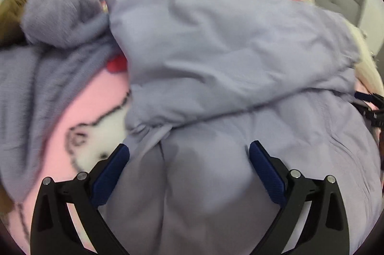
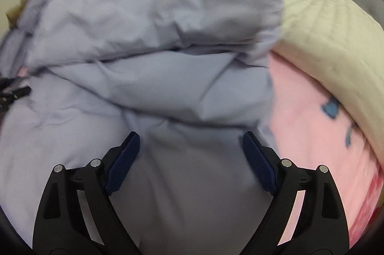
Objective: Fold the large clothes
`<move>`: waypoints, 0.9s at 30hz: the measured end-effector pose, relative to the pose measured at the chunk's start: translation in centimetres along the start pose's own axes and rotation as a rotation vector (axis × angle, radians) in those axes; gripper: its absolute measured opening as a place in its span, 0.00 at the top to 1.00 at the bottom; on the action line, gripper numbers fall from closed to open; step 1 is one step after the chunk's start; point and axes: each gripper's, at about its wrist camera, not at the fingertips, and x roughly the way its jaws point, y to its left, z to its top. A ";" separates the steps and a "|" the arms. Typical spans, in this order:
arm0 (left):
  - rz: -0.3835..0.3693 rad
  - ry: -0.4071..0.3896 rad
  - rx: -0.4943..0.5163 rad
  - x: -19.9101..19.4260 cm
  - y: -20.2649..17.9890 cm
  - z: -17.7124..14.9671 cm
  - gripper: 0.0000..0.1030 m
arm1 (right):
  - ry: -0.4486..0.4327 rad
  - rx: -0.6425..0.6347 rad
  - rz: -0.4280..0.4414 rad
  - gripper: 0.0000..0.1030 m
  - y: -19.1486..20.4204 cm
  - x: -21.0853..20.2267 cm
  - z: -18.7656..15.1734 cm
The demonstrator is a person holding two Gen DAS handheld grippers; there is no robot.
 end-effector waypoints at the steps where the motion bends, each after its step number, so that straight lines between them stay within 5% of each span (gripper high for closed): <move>1: -0.004 -0.006 0.029 -1.5 -0.2 -0.9 0.05 | -0.032 0.001 0.009 0.12 -0.3 -1.9 -1.0; 6: -0.120 0.015 0.012 -7.2 1.0 -7.2 0.05 | -0.065 0.040 0.028 0.08 -2.1 -8.6 -7.8; 12: -0.174 0.050 -0.156 -10.4 3.1 -16.8 0.05 | -0.033 0.141 0.048 0.08 -3.9 -12.8 -15.4; 15: -0.271 0.031 -0.277 -11.0 4.8 -20.5 0.05 | -0.001 0.169 0.087 0.08 -3.5 -12.7 -17.6; 27: -0.279 0.036 -0.298 -12.8 6.4 -23.4 0.05 | 0.057 0.159 0.125 0.08 -1.7 -11.4 -20.1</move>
